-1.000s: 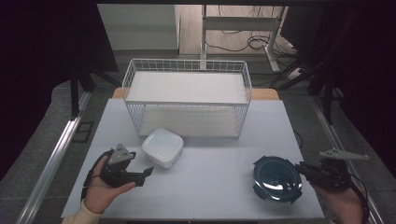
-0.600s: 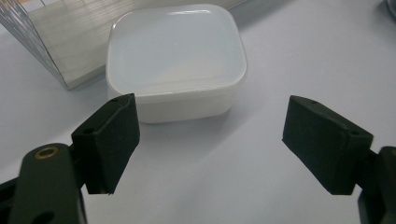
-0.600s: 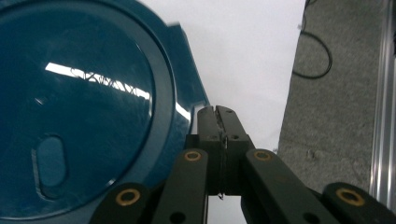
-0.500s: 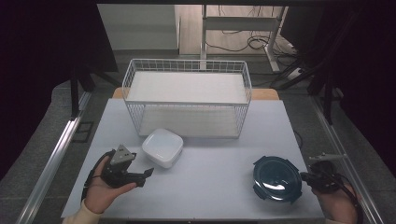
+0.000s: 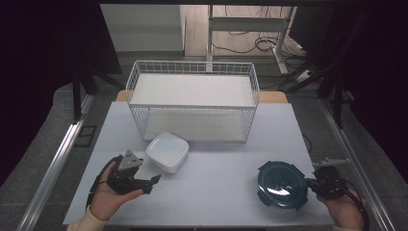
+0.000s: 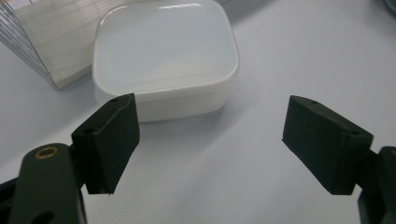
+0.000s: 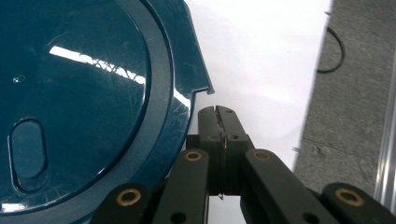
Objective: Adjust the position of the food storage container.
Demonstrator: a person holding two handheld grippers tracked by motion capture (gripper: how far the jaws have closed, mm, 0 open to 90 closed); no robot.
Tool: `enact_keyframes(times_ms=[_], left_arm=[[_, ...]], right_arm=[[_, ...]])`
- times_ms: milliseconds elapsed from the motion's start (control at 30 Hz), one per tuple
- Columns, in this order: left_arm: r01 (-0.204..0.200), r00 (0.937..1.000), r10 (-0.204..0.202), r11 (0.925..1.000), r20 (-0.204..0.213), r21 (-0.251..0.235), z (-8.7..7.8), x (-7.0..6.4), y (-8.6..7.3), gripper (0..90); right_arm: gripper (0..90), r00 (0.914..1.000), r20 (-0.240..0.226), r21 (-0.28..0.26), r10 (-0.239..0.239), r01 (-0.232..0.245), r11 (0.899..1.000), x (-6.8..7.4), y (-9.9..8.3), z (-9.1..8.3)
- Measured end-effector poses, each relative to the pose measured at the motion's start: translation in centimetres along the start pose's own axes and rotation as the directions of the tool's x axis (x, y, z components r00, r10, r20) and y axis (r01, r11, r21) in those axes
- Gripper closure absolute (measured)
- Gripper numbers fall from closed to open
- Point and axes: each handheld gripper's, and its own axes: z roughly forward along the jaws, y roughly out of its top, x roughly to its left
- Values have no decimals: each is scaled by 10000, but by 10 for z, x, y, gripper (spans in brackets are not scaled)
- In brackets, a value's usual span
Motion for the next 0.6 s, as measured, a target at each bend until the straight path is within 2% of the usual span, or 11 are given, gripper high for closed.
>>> enact_keyframes(times_ms=[200,233,467,600], left_arm=[[4,10000,-4,10000,-11,48,1,1,0,186],[-9,10000,10,10000,-16,57,2,1,0,186],[3,10000,-3,10000,-35,-6,-1,2,-1,186],[15,10000,-15,10000,-46,-24,-2,3,-1,186]], right_arm=[[895,9988,-206,79,-438,440,9990,15,9,4],[896,9975,-352,85,-611,614,9981,22,13,6],[895,9932,-705,199,-929,946,9953,44,17,8],[896,9915,-640,312,-1133,1155,9928,57,19,8]])
